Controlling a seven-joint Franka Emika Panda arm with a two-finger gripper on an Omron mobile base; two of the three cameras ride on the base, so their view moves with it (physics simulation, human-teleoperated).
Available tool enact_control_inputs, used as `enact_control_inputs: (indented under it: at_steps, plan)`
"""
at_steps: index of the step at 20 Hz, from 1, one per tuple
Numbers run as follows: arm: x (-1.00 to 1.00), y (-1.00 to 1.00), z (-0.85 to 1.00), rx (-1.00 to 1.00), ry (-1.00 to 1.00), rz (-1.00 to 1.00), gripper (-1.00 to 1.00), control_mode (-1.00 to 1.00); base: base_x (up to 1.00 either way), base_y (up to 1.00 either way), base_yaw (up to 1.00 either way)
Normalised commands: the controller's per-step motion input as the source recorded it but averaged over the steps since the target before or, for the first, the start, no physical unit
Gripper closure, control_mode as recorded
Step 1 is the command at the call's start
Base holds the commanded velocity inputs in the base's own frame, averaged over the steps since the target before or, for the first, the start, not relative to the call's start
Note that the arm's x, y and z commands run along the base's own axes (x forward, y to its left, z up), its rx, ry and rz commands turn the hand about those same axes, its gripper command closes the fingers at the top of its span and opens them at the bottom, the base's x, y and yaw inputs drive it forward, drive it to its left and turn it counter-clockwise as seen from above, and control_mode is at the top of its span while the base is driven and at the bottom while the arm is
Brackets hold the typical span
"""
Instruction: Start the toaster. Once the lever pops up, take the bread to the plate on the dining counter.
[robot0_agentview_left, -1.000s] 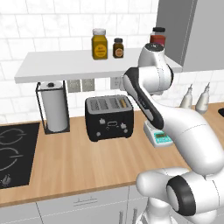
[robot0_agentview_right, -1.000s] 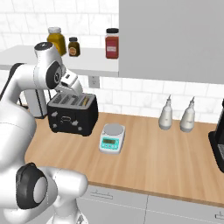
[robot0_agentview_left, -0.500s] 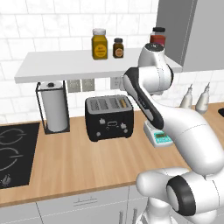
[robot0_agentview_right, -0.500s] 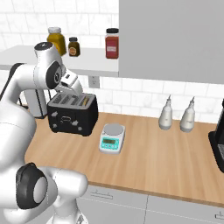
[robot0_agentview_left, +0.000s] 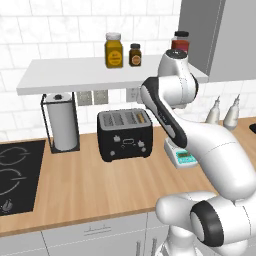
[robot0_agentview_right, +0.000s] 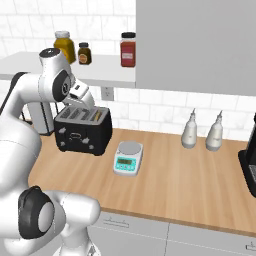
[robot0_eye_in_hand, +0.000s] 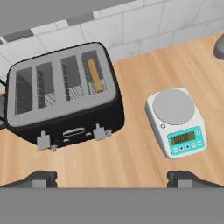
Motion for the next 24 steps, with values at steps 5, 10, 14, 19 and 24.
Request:
enact_control_inputs:
  at_steps: [5,10,14,19,24]
  plan:
    - [0.00,0.00,0.00,0.00,0.00,0.00,-1.00,-1.00,0.00,0.00,0.00]
    - [0.00,0.00,0.00,0.00,0.00,0.00,-1.00,-1.00,0.00,0.00,0.00]
    - [0.00,0.00,0.00,0.00,0.00,0.00,-1.00,-1.00,0.00,0.00,0.00]
    - [0.00,0.00,0.00,0.00,0.00,0.00,-1.00,-1.00,0.00,0.00,0.00]
    - [0.00,0.00,0.00,0.00,0.00,0.00,-1.00,-1.00,0.00,0.00,0.00]
